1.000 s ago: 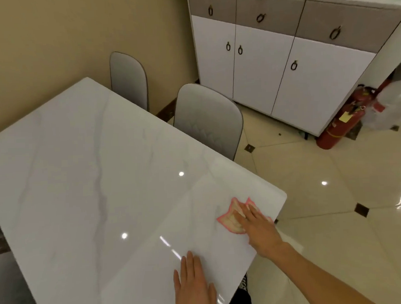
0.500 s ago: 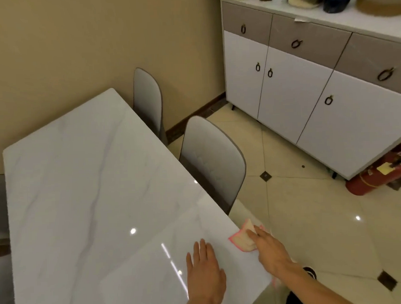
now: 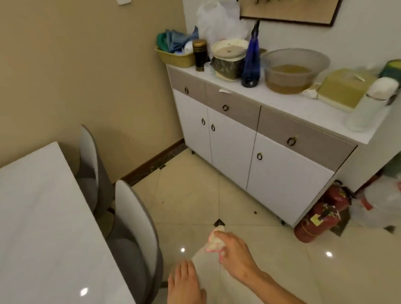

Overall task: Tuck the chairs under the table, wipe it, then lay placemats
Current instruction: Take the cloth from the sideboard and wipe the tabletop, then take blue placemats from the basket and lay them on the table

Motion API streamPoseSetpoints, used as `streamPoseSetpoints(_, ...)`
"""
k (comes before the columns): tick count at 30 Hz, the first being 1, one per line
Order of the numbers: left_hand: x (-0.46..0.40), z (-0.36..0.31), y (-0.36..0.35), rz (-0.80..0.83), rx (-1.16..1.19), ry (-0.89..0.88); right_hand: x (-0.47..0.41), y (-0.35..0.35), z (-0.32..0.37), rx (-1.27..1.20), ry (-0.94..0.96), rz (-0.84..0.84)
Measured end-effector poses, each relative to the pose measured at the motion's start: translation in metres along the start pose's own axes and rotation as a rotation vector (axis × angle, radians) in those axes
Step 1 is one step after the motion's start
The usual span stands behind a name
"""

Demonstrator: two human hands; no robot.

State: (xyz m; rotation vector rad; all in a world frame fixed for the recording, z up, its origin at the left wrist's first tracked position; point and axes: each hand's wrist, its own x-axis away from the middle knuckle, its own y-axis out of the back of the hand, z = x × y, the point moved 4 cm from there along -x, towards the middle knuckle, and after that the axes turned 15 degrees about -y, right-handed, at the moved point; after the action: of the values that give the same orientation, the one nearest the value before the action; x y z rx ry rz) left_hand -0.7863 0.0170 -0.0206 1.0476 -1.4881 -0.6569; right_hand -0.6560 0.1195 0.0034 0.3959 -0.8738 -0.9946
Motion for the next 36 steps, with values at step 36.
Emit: streamPoseSetpoints(36,-0.499,-0.151,0.38,0.019,0.16,-0.398,-0.374,0.399,0.103,0.504,0.143,-0.405)
